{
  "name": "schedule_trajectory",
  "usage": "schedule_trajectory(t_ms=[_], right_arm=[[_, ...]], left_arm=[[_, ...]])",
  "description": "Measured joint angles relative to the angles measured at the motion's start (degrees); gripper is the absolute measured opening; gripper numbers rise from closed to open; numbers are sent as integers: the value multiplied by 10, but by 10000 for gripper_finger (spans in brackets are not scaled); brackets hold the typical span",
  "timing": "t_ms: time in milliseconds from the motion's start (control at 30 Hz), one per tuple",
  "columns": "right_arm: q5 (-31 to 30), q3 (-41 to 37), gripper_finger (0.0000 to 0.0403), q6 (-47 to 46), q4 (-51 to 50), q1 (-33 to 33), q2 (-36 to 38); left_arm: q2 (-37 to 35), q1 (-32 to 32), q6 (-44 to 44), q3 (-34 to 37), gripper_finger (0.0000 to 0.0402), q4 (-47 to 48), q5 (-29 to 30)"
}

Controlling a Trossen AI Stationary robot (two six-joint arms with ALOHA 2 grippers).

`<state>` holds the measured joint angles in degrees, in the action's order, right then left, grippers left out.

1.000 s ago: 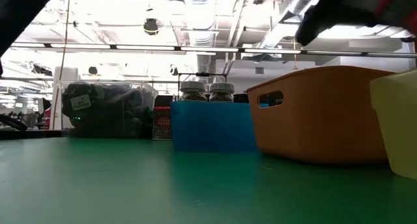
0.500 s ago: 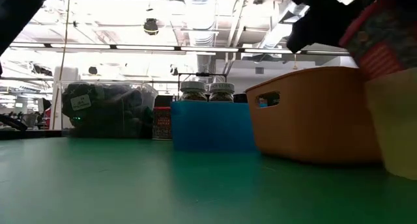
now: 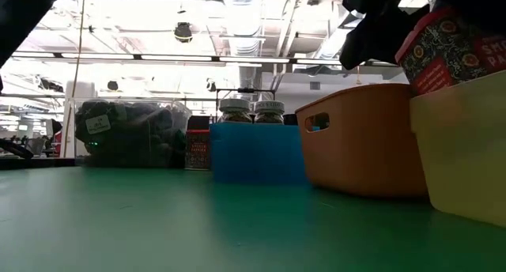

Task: Sort spices by type
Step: Put the bottom red seasoning can into the yellow bin, then put the red seasoning can into the yellow bin

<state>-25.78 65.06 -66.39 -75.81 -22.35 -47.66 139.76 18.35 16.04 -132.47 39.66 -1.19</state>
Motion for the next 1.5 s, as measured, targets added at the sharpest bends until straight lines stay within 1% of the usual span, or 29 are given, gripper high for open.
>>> schedule_trajectory(t_ms=[267, 433, 533, 667, 733, 867, 933, 1033, 1100, 1200, 1300, 1400, 1500], right_arm=[[0, 0, 244, -2, 6, 0, 0], [0, 0, 244, -2, 13, 0, 0], [0, 0, 244, -2, 13, 0, 0], [0, 0, 244, -2, 13, 0, 0], [0, 0, 244, -2, 12, 0, 0], [0, 0, 244, -1, 9, 0, 1], [0, 0, 244, 0, 9, 0, 1], [0, 0, 244, 3, 12, 0, 0], [0, 0, 244, 3, 12, 0, -1], [0, 0, 244, 3, 12, 0, -4], [0, 0, 244, 0, 15, 0, -4], [0, 0, 244, 0, 24, 0, -4], [-11, 0, 244, -9, 33, 0, -4]], left_arm=[[0, 0, 2, 0, 249, -1, 2], [0, -2, 13, 0, 256, -10, 2], [0, -5, 34, -2, 261, -20, 0], [-8, -16, 51, -25, 265, 7, 3], [-33, -23, 53, -17, 264, 26, 34], [-90, -39, 18, -17, 260, 104, 138], [-113, -52, 1, -17, 257, 145, 180], [-139, -80, -23, -14, 257, 220, 208], [-153, -100, -46, -7, 256, 266, 211], [-175, -130, -104, 15, 256, 321, 211], [-202, -164, -162, 57, 256, 374, 208], [-245, -207, -195, 130, 256, 382, 184], [-309, -252, -225, 225, 256, 349, 152]])
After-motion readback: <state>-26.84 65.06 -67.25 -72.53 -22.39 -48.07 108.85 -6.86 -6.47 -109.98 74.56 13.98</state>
